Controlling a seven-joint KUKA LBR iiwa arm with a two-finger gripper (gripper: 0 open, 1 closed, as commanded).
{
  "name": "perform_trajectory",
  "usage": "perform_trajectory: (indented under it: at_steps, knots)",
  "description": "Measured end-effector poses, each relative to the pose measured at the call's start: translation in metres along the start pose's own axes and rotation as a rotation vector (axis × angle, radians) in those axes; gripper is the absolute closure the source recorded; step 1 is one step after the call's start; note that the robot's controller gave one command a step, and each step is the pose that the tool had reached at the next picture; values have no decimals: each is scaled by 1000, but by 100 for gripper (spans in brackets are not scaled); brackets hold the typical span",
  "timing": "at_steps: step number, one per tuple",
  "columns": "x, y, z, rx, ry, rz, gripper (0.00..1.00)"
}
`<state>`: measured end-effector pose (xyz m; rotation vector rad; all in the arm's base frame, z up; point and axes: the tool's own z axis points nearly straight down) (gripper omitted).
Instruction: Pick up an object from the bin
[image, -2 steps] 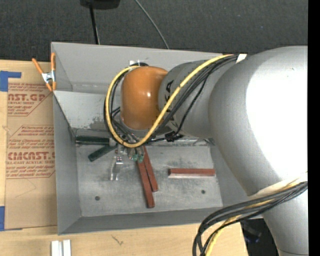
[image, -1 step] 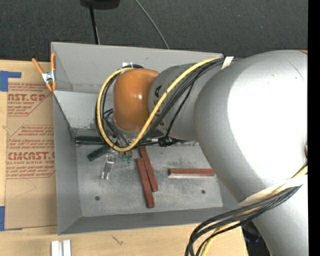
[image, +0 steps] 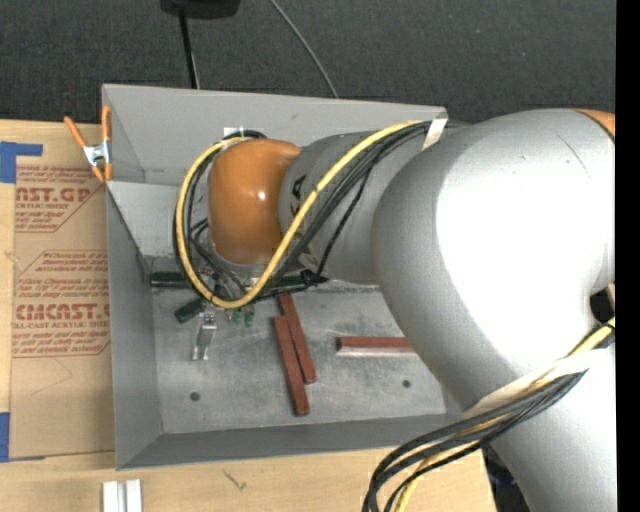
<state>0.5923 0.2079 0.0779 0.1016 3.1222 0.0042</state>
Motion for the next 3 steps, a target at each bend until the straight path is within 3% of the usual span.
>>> perform_trajectory:
  at_steps: [1,2,3]
  knots:
    - [-5,-1,3,-2,5,193,100]
    - [-5,-1,3,-3,6,193,100]
    - [7,23,-131,3,16,158,100]
